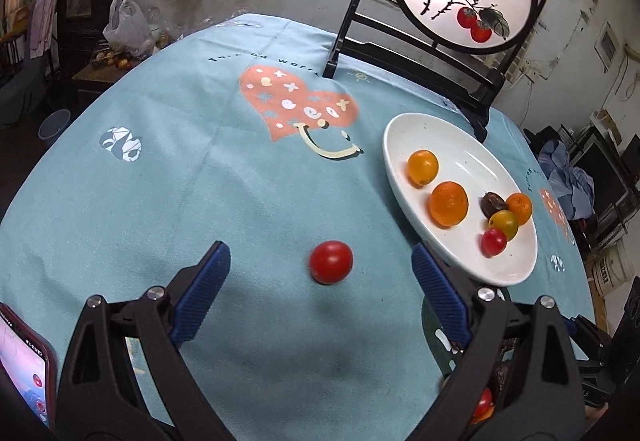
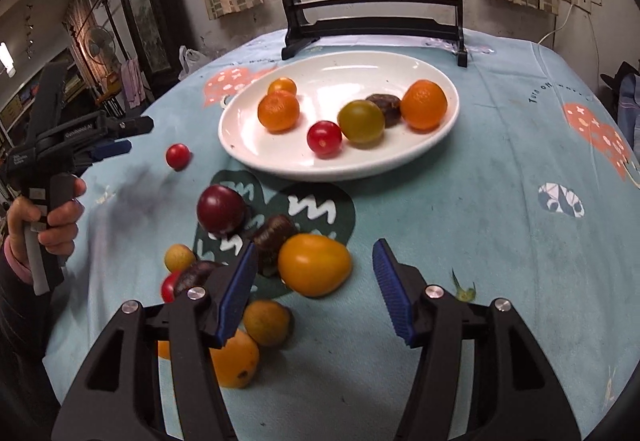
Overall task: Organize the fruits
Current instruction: 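Grasp another red tomato with the left tool while the right tool grasps a yellow-orange fruit, then carry the tomato with the left tool while the right tool carries the yellow-orange fruit to the plate, then open the left tool over the plate while the right tool releases its fruit there, then move both tools back to the fruit pile beside the plate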
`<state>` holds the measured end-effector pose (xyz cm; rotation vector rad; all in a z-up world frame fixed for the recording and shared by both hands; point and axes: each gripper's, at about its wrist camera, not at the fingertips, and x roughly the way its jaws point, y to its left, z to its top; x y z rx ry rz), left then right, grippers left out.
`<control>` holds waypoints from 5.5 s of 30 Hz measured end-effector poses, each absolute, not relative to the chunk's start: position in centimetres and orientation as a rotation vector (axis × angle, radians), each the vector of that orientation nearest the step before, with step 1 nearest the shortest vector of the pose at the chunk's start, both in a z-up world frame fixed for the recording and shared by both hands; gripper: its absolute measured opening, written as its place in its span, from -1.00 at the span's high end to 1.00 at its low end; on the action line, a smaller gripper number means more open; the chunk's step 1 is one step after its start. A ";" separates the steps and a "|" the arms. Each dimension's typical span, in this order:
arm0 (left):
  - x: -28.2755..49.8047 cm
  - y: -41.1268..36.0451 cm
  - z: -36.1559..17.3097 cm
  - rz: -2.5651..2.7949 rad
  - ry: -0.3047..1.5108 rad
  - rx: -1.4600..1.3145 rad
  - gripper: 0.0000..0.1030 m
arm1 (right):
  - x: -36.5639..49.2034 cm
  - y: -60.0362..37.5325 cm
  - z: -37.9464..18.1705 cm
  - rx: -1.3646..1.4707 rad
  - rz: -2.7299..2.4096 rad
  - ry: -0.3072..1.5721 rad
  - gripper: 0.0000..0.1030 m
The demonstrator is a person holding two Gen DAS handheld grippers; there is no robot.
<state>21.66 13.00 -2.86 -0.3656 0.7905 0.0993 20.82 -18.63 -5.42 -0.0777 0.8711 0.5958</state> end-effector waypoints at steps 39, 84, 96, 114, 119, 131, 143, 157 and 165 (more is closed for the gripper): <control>24.1 9.5 -5.3 0.041 0.870 -0.103 -0.13 | 21.5 -19.2 -5.1 -0.018 0.592 0.841 0.18; 34.8 0.9 -0.9 -0.161 0.818 -0.107 0.41 | 32.6 -15.5 -2.4 0.026 0.491 0.714 0.18; 37.3 0.9 -2.5 -0.119 0.872 -0.096 -0.27 | 34.8 -15.0 -3.4 0.024 0.485 0.754 -0.05; 20.7 5.0 -2.5 -0.004 0.789 -0.111 -0.94 | 19.0 -19.6 -3.8 0.001 0.546 0.761 -0.23; 18.4 6.1 -4.9 0.017 0.828 -0.143 -0.94 | 16.4 -20.1 -5.1 0.029 0.591 0.801 -0.24; 18.1 6.2 -5.4 0.028 0.863 -0.139 -0.94 | 14.7 -18.8 -6.1 -0.039 0.648 0.872 -0.24; 18.2 6.3 -5.3 0.024 0.866 -0.145 -0.94 | 14.6 -17.4 -6.8 -0.103 0.663 0.903 -0.21; 18.0 6.2 -5.1 0.019 0.859 -0.146 -0.94 | 15.4 -16.3 -7.5 -0.121 0.650 0.962 0.02; 18.0 6.2 -5.2 0.022 0.862 -0.142 -0.94 | 15.6 -16.6 -7.7 -0.090 0.656 0.972 0.27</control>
